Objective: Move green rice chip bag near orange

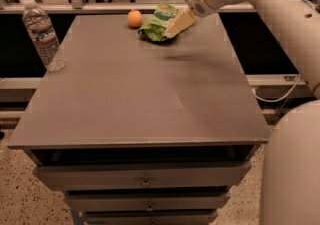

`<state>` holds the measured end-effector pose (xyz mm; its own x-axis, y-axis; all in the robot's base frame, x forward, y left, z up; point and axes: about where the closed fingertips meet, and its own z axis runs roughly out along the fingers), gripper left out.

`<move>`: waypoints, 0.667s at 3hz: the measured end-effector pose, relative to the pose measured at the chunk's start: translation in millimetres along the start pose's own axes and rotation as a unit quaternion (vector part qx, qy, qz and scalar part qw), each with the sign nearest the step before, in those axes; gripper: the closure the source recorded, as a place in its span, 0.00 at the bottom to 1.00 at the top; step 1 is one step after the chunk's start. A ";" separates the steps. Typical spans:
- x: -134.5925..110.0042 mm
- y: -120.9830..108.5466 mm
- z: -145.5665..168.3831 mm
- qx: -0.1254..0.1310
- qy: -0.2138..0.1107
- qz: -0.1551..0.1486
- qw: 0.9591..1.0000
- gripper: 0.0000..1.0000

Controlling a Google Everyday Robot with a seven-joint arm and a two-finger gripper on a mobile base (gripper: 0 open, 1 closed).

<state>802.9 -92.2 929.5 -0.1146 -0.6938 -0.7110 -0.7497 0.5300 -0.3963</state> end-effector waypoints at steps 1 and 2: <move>13.8 -1.5 -58.6 -0.012 -0.060 0.029 0.998 0.00; 48.2 12.5 -112.5 -0.020 -0.106 0.073 0.991 0.00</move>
Offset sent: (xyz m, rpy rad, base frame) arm -0.1825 -0.2605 0.0198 0.4163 -0.0166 -0.1538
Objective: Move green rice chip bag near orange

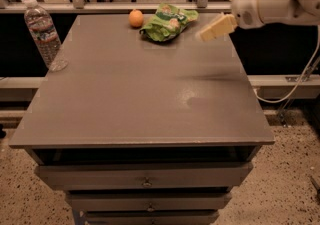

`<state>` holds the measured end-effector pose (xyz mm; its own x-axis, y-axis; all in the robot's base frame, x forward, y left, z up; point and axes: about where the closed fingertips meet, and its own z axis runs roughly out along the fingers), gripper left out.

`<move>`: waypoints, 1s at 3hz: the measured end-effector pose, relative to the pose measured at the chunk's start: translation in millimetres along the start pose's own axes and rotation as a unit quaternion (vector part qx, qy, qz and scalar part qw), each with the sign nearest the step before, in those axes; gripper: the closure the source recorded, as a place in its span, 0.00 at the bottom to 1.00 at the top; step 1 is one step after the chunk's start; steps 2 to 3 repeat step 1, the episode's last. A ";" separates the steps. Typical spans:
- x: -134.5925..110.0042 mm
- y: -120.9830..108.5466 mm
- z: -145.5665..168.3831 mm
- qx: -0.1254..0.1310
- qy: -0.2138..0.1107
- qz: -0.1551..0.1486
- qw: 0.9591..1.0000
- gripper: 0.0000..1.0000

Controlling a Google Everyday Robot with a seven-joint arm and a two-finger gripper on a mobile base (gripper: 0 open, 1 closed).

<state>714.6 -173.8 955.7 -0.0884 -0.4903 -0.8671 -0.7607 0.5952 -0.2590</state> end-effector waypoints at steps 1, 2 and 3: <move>24.0 -14.7 -40.6 0.025 0.001 0.022 0.999 0.00; 24.0 -14.7 -40.6 0.025 0.001 0.022 0.999 0.00; 24.0 -14.7 -40.6 0.025 0.001 0.022 0.999 0.00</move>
Offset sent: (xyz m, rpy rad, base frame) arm 0.0000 0.0000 0.0000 0.0000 0.0000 0.0000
